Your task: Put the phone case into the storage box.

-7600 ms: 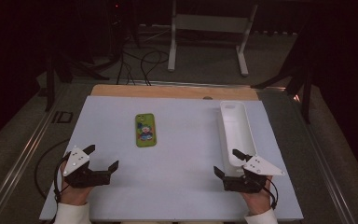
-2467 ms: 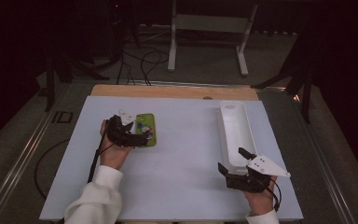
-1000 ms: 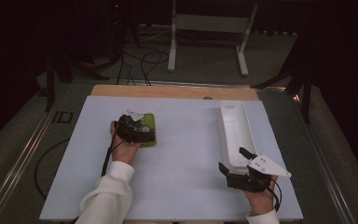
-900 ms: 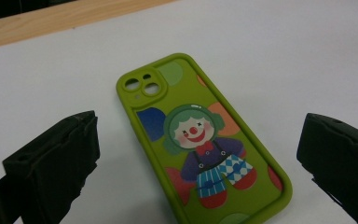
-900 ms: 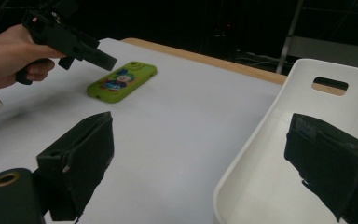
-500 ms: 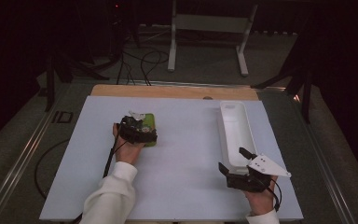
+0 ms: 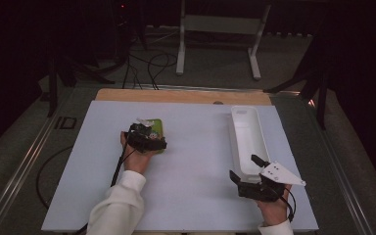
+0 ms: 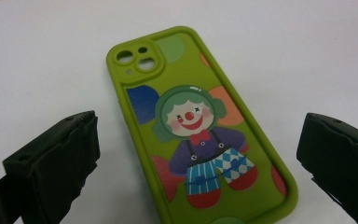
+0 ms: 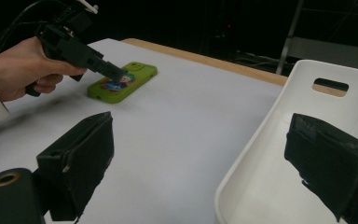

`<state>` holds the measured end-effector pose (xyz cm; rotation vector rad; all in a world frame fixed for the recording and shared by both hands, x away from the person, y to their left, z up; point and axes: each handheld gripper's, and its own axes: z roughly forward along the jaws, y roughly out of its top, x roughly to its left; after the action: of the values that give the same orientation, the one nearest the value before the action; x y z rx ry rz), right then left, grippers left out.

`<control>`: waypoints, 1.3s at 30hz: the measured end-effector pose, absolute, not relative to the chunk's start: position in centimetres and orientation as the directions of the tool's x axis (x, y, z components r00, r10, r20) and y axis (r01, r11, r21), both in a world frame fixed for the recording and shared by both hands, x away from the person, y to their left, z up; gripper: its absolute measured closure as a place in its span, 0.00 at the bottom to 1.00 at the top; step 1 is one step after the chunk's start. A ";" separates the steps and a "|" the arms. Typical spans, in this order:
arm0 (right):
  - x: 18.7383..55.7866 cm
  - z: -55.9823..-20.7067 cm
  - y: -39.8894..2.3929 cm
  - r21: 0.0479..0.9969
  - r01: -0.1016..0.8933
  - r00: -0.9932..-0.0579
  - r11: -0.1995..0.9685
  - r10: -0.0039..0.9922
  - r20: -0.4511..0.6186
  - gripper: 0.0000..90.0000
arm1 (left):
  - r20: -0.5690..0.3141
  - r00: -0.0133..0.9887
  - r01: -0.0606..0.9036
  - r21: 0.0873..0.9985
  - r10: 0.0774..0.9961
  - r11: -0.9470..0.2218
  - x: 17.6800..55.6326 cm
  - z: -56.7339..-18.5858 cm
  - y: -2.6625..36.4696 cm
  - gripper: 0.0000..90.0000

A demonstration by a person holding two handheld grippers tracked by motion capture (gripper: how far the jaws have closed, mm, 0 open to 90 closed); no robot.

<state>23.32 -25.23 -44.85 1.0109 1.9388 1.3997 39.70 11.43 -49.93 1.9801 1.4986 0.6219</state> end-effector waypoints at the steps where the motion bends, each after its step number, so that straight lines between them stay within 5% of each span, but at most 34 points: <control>1: 23.3 -44.9 -25.2 0.949 0.260 -0.574 0.180 0.819 0.002 0.09 | 0.022 0.264 0.700 0.684 0.964 -0.207 39.7 -50.0 11.4 0.00; 39: 23.4 -44.9 -25.2 0.948 0.261 -0.570 0.184 0.822 -0.003 0.09 | 0.010 0.213 0.774 0.609 0.977 -0.175 40.2 -52.3 10.1 0.00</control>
<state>23.37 -25.24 -44.93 1.0122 1.9392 1.3902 40.20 10.05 -52.25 2.0131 1.6158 0.5600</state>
